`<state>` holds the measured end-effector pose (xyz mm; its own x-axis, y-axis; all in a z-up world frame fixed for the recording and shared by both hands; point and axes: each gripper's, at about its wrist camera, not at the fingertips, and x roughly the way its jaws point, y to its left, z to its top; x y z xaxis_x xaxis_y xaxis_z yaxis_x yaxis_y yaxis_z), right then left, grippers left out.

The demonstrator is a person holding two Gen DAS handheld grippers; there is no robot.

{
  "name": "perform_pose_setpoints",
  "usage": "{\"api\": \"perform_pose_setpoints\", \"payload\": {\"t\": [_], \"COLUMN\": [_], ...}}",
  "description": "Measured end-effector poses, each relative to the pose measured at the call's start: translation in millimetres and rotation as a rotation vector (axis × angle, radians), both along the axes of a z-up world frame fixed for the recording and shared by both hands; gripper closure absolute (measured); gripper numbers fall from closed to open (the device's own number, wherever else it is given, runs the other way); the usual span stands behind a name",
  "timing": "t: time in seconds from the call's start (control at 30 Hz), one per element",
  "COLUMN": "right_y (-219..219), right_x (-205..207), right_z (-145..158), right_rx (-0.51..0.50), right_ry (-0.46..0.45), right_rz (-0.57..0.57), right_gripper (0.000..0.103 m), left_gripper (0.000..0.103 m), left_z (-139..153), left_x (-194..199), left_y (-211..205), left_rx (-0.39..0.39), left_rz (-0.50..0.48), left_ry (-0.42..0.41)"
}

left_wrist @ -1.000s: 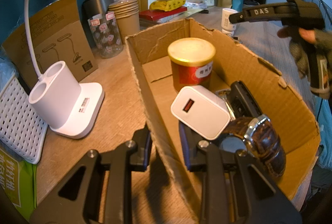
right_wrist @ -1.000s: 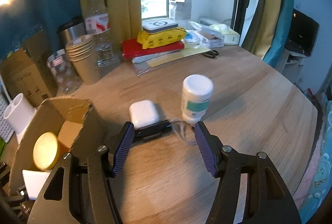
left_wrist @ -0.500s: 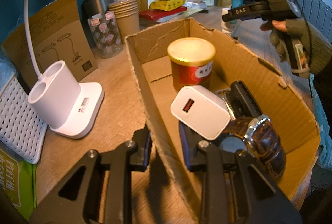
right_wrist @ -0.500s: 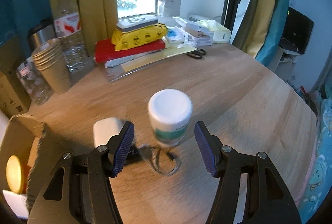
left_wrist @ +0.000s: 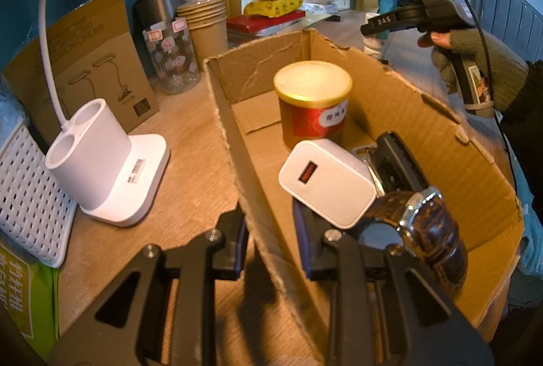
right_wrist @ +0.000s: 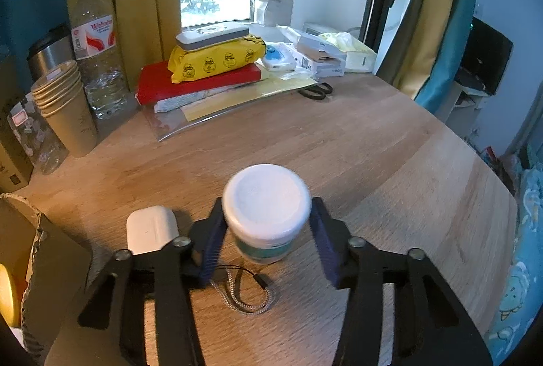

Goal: Organize rigid objects
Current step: 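Move the right gripper to the white-teal pill bottle and grasp it, then lift the pill bottle with the right gripper and carry it over the box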

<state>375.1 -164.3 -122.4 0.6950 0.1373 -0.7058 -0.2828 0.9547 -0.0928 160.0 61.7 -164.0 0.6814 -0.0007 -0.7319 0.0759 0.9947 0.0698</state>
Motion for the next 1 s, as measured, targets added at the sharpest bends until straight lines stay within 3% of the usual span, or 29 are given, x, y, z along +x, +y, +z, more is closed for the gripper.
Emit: {"api": "perform_pose_setpoints", "payload": {"t": [0.4, 1.0], "right_y": [1, 15], "right_x": [-28, -105], "right_z": [22, 73], "right_rx": [0.012, 0.058], "right_ry": [-0.042, -0.105], "right_rz": [0.030, 0.117], "right_gripper": [0.057, 0.057], "left_gripper": [0.077, 0.077], "left_z": [0, 0], "left_x": [0, 0], "left_y": [0, 0], "left_rx": [0.000, 0.000], "left_rz": [0.000, 0.000], "left_ry": [0.000, 0.000]}}
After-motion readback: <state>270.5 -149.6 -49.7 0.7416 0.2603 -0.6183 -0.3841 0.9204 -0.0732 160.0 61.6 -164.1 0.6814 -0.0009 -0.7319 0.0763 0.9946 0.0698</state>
